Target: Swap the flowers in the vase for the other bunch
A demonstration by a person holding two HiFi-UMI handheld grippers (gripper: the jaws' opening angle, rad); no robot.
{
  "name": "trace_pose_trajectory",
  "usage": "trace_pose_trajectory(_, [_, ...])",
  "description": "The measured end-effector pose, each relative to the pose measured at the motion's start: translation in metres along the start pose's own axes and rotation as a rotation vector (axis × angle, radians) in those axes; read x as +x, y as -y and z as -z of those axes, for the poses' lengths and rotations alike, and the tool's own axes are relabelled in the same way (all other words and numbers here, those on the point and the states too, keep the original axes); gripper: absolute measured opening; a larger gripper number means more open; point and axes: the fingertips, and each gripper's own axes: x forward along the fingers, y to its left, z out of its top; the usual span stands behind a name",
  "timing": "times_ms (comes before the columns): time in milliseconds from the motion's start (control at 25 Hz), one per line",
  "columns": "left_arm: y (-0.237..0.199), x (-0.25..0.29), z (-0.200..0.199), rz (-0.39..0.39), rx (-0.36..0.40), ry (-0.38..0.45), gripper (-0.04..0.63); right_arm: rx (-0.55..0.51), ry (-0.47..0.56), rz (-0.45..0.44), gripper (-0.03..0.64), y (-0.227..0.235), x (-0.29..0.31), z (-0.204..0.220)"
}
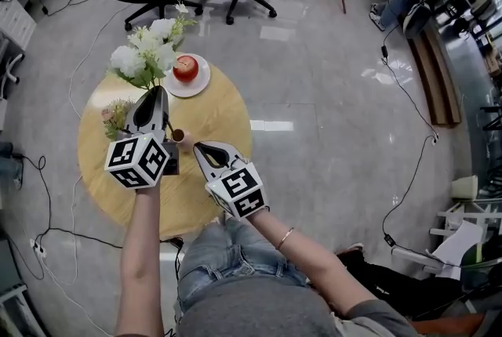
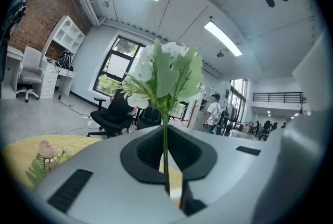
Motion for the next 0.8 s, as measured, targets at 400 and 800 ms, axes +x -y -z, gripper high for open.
trace_pose_trajectory(400, [0.01, -0.008, 0.0, 0.01, 0.035, -0.053, 0.025, 0.006, -0.004, 0.005, 0.011, 0.001, -0.003, -0.014])
trace_pose_trajectory(800, [0.013, -0.021, 0.024, 0.003, 0.045, -0.099, 0.045, 0.003, 0.003, 0.003, 0.011, -0.004, -0.004, -0.009])
